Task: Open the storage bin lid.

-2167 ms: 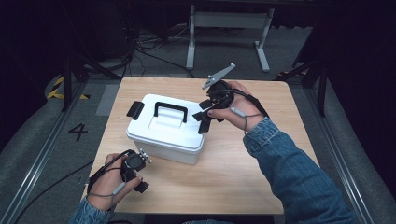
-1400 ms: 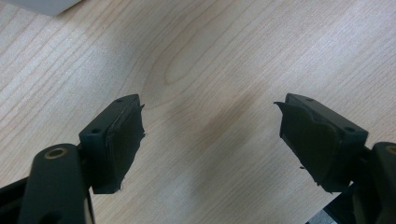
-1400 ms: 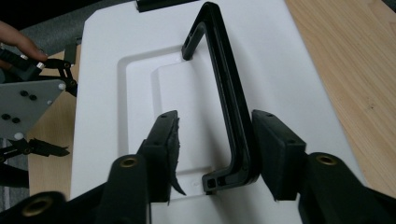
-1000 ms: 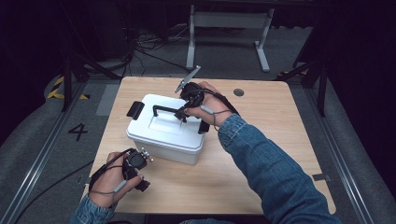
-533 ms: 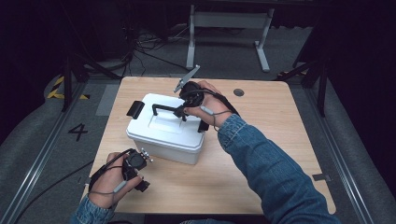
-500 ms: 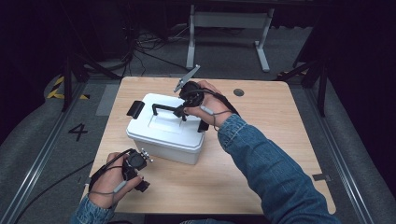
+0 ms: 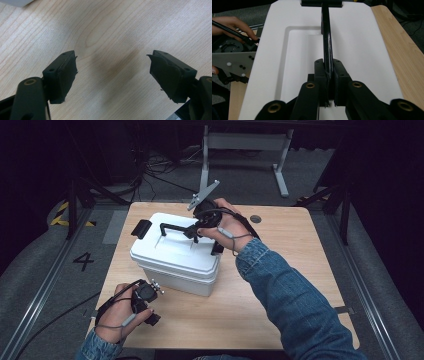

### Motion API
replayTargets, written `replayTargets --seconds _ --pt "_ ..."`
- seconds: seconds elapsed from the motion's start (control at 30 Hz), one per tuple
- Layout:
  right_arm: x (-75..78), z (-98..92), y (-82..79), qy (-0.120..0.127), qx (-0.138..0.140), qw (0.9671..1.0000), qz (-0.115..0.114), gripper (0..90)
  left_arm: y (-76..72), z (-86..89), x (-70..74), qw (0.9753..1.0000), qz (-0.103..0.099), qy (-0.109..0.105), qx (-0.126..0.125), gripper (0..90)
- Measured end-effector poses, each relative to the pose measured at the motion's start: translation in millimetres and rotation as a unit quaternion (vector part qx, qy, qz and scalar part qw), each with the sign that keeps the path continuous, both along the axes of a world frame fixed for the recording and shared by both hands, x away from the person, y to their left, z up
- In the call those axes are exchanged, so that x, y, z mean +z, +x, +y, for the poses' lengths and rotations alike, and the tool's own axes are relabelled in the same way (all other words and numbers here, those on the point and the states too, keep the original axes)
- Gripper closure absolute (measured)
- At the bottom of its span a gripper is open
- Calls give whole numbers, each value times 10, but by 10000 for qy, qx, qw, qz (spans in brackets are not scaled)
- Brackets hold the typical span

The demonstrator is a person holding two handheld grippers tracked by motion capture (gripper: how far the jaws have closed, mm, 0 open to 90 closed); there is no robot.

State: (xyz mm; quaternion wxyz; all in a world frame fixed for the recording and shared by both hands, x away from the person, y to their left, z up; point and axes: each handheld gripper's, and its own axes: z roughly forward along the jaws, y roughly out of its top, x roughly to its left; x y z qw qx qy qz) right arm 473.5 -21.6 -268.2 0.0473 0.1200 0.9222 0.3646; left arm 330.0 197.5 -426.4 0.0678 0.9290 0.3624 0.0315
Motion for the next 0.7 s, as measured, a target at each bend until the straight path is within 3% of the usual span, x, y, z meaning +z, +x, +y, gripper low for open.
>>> replayTargets --seconds 0.43,0.7 --pt "236 -162 -74 169 -84 9998 -25 847 4 -2 -14 10000 31 -19 2 226" --pt "326 -414 -106 178 -223 9995 -144 847 4 -10 -26 10000 33 -9 31 225"
